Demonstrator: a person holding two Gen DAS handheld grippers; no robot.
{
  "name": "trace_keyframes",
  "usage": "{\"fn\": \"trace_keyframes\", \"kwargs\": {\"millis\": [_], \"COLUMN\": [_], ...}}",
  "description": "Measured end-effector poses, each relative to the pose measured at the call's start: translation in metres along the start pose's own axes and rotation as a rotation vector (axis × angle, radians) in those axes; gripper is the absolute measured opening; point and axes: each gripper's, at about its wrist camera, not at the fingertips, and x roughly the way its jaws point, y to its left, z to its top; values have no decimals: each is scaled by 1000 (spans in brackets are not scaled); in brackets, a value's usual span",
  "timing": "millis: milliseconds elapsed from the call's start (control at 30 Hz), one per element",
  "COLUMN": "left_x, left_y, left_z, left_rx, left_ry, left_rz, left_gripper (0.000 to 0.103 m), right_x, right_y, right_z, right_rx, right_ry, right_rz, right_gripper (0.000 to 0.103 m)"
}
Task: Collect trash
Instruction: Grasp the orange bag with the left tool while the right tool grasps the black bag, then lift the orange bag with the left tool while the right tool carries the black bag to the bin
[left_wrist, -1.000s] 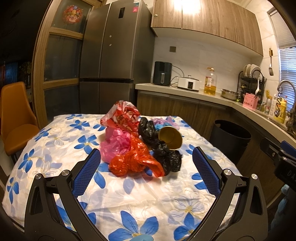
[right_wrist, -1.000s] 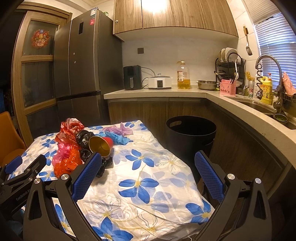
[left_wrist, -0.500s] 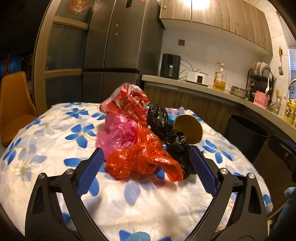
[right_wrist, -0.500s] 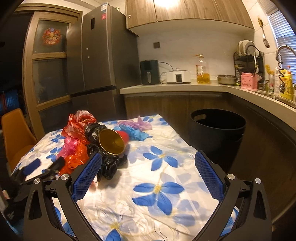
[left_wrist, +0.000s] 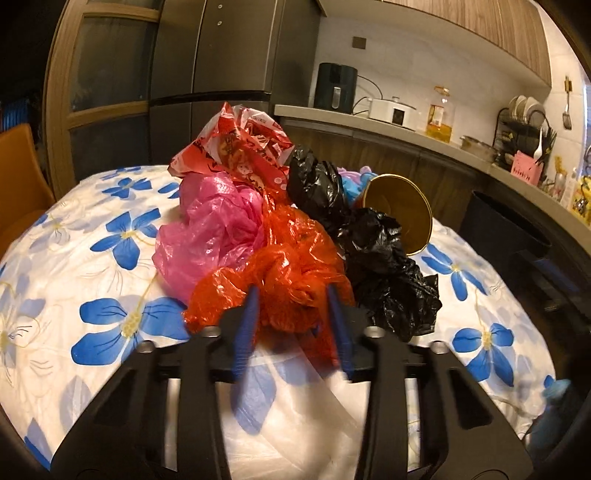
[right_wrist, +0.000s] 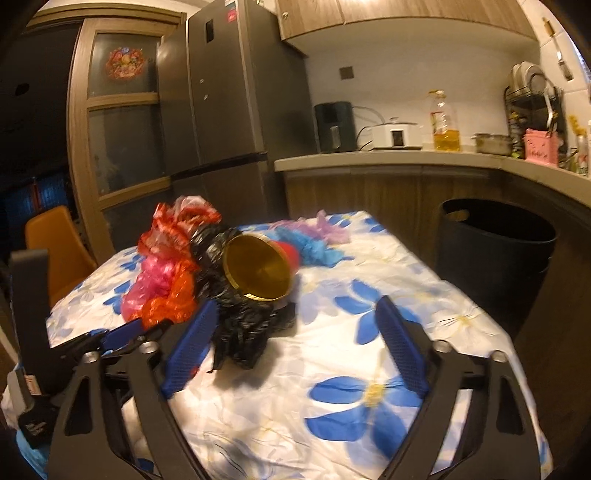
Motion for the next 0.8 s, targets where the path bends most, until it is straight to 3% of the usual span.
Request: {"fn": "trace_keyframes", "kwargs": {"millis": [167, 400, 500, 733, 800], "left_x": [-13, -47, -59, -62, -64], "left_y": [10, 30, 36, 42, 43], "left_z": [-1, 2, 5, 6, 7], "left_rx": [-19, -78, -98, -113, -114], "left_ry": [-30, -87, -118, -125, -128], "left_rz": [-34, -62, -66, -42, -36], "left_gripper": [16, 15, 15, 15, 15], "right_x": [22, 52, 64, 70, 62], "right_y": [10, 24, 26, 31, 31], "right_z": [-8, -17, -19, -22, -21], "right_rx": [-13, -45, -43, -66, -63], "right_ry": [51, 113, 152, 178, 159], "right_rz": [52, 64, 68, 95, 101], "right_gripper": [71, 63, 53, 15, 12]}}
